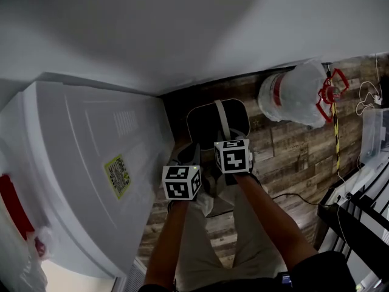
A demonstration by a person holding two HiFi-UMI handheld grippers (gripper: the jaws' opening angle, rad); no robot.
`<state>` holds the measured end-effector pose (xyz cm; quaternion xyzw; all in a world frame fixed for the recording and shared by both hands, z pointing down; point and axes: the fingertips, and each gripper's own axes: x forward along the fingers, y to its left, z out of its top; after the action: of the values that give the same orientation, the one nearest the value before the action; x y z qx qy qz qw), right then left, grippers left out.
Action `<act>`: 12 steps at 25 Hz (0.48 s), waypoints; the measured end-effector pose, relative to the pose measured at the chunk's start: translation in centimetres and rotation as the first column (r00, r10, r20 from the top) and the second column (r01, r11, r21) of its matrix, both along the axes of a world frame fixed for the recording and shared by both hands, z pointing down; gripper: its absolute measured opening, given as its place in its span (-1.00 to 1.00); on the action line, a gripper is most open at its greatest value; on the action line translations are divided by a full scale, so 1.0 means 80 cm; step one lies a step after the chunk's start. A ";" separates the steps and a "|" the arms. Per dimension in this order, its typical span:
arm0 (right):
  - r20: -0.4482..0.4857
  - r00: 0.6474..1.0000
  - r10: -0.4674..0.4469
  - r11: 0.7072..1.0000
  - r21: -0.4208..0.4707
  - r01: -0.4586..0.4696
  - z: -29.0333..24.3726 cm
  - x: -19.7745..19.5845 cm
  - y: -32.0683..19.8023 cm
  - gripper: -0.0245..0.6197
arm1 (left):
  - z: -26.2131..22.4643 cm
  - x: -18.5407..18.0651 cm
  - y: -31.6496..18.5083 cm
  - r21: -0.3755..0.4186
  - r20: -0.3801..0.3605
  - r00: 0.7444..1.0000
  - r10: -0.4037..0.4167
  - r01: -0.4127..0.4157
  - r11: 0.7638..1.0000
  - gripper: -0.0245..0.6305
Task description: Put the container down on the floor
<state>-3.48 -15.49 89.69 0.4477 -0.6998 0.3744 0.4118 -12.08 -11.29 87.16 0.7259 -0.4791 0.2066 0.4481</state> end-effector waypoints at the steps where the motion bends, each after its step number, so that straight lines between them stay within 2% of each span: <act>1: 0.000 1.000 -0.002 1.000 0.003 0.002 0.004 -0.001 -0.003 -0.82 | 0.004 0.000 -0.002 0.002 0.001 1.000 -0.001 0.001 1.000 -0.87; 12: 0.006 1.000 -0.013 1.000 0.028 0.013 0.039 -0.005 -0.031 -0.82 | 0.042 -0.007 -0.023 0.014 0.006 0.999 -0.042 0.042 0.999 -0.87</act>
<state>-3.89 -17.94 92.84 0.4478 -0.7090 0.3633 0.4059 -12.66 -13.13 90.51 0.7181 -0.4970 0.1963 0.4458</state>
